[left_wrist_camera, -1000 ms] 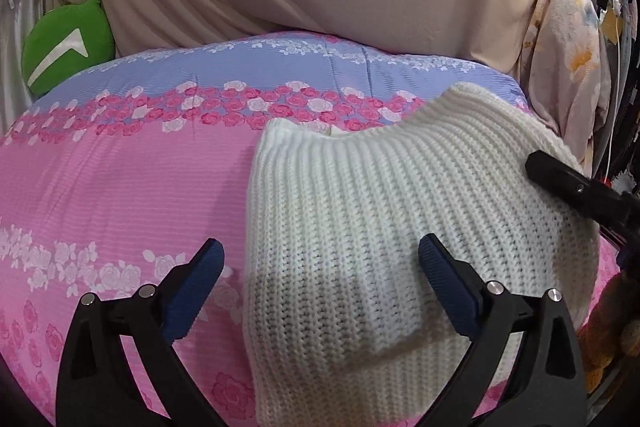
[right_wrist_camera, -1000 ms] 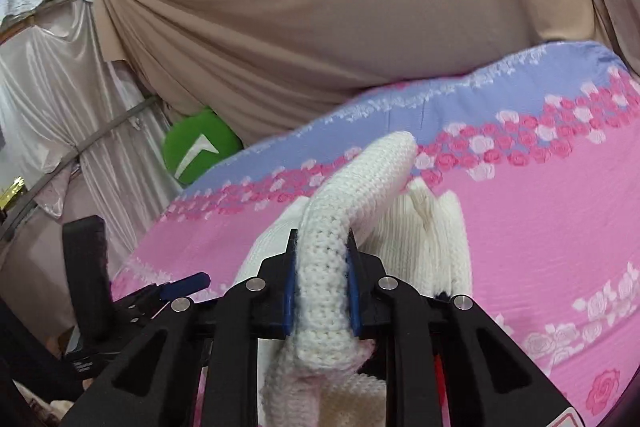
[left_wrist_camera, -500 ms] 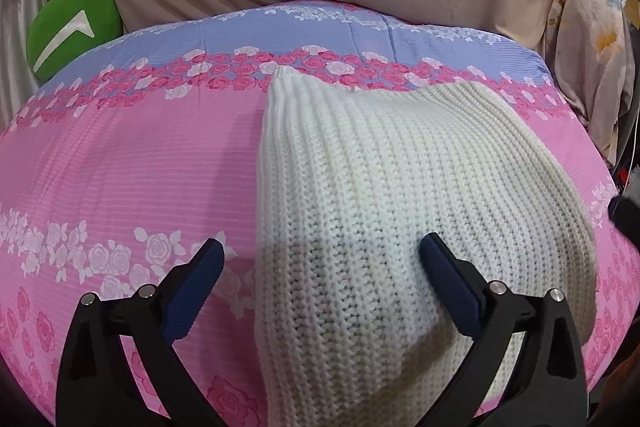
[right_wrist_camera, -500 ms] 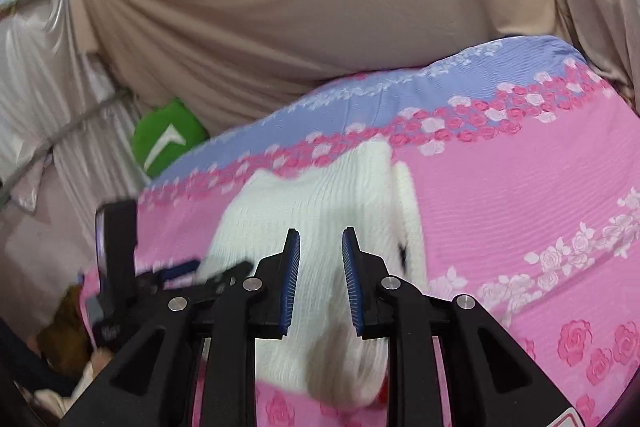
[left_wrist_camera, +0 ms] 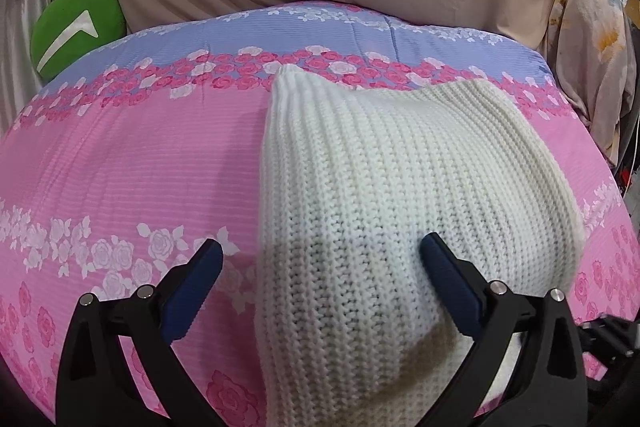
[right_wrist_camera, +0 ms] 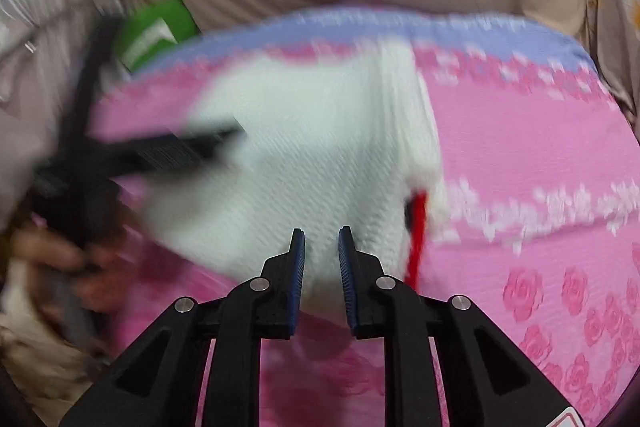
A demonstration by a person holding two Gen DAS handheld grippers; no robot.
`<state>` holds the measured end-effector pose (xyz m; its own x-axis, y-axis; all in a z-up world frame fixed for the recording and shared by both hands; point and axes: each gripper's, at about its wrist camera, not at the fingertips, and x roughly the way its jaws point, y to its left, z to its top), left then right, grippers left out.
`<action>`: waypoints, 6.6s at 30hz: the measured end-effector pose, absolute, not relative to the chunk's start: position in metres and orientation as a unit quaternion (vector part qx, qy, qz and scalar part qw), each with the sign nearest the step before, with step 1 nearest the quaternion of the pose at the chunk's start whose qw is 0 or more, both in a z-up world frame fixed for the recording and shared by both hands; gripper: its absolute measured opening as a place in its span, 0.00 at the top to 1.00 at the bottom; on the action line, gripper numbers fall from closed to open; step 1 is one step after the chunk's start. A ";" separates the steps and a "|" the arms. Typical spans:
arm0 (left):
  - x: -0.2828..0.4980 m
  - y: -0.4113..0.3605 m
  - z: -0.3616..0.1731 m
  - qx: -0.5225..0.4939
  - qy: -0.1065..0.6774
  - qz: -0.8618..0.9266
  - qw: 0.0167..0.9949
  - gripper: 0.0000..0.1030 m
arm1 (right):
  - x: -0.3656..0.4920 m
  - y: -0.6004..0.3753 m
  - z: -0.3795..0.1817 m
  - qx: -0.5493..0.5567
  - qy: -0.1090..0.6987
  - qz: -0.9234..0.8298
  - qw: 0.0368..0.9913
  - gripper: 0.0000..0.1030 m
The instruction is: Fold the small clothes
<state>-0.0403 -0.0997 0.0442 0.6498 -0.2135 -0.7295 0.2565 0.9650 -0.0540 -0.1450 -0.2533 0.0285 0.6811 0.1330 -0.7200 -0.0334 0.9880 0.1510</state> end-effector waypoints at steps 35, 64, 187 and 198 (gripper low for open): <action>0.001 -0.102 0.018 -0.082 0.448 -0.230 0.860 0.04 | -0.061 -0.321 0.012 0.300 0.368 0.079 0.876 0.19; -0.063 -0.068 0.143 -0.039 0.291 -0.370 0.882 0.51 | -0.147 -0.269 0.136 0.214 0.228 0.071 0.947 0.60; 0.022 0.027 0.035 0.047 0.315 0.008 0.948 0.05 | -0.010 -0.132 0.033 0.059 0.326 -0.048 0.942 0.19; 0.023 0.026 0.034 0.049 0.318 0.010 0.947 0.05 | -0.009 -0.132 0.032 0.058 0.328 -0.051 0.942 0.19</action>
<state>0.0226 0.0259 0.0343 0.7981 0.0500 -0.6004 0.0121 0.9950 0.0991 -0.0094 -0.1317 0.0320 0.7798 -0.0584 -0.6233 0.1345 0.9880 0.0756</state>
